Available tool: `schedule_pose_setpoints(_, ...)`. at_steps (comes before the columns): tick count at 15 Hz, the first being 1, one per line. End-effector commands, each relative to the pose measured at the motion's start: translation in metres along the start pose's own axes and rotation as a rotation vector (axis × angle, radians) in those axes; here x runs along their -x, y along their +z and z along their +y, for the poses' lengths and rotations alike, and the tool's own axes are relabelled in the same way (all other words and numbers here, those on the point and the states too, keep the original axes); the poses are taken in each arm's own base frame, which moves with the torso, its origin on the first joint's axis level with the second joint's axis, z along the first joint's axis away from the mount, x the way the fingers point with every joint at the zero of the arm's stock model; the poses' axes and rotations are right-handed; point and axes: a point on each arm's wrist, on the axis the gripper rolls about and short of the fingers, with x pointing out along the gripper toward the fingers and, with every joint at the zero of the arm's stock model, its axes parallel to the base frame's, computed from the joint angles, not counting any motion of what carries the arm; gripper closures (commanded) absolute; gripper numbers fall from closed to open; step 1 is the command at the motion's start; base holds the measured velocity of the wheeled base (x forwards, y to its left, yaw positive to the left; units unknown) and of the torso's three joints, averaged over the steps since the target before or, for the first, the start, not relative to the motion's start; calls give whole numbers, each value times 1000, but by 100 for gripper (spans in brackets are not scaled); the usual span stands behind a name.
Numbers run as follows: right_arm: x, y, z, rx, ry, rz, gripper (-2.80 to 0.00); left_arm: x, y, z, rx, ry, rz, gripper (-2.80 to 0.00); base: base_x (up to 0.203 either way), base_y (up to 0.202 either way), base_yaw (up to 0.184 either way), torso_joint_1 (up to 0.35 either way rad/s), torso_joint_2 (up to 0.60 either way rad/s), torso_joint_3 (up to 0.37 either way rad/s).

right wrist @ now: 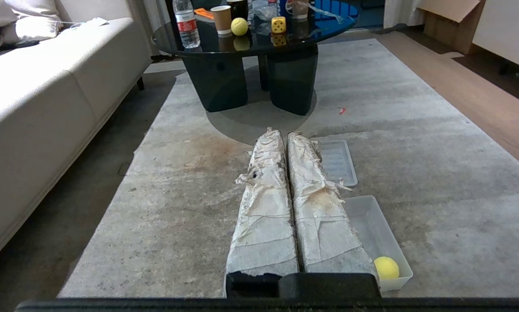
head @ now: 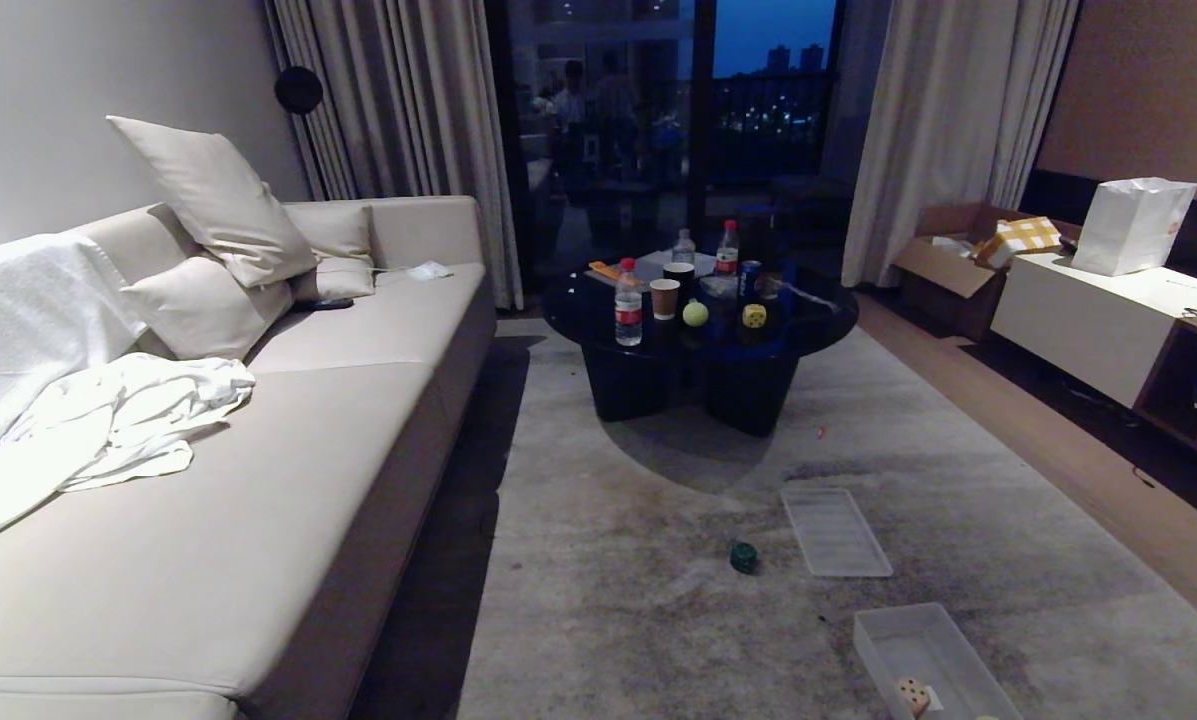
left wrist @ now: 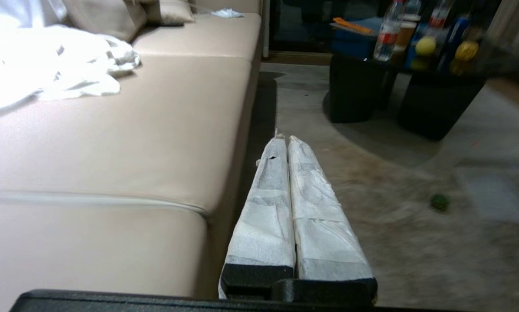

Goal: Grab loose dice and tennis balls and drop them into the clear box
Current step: Find toys out of the box

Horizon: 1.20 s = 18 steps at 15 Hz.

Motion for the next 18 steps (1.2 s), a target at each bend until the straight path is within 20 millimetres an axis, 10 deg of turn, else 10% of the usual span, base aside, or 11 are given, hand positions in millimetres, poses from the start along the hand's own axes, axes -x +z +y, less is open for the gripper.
schedule_pose_setpoints(1,-1,-2,0,-2,-2,9,0,0,0,0,-25,-19,6,0,0,0,0,0,0,0)
schedule_pose_setpoints(18,-1,-2,0,1,0,9,0,0,0,-1,-14,-22,-2,0,0,0,0,0,0,0)
